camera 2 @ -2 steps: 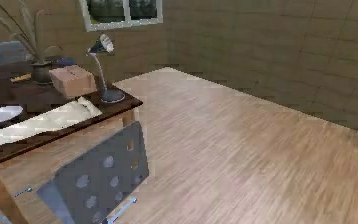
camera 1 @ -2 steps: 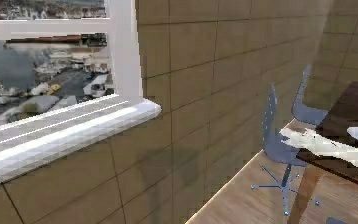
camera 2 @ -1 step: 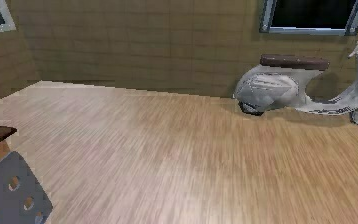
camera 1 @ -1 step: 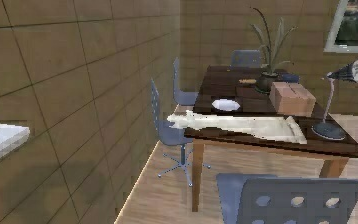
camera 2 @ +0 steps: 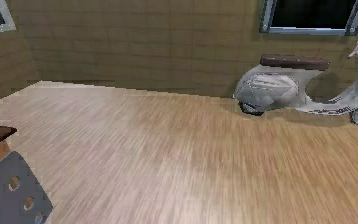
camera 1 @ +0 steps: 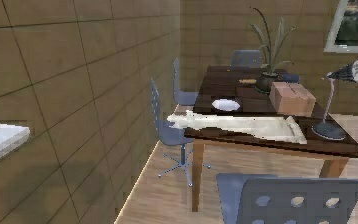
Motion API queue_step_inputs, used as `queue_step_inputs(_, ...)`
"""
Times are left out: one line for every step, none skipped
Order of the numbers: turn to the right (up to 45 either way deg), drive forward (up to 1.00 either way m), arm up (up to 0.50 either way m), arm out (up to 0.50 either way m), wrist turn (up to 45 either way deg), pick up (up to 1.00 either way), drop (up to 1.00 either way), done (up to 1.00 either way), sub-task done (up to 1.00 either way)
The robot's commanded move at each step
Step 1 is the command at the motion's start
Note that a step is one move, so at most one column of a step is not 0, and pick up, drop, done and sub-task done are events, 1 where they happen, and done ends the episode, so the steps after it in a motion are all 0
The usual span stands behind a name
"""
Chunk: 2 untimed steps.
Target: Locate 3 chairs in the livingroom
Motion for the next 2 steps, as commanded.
queue_step_inputs(45.0,0.0,0.0,0.0,0.0,0.0,0.0,0.0,0.0)
queue_step_inputs(45.0,0.0,0.0,0.0,0.0,0.0,0.0,0.0,0.0)
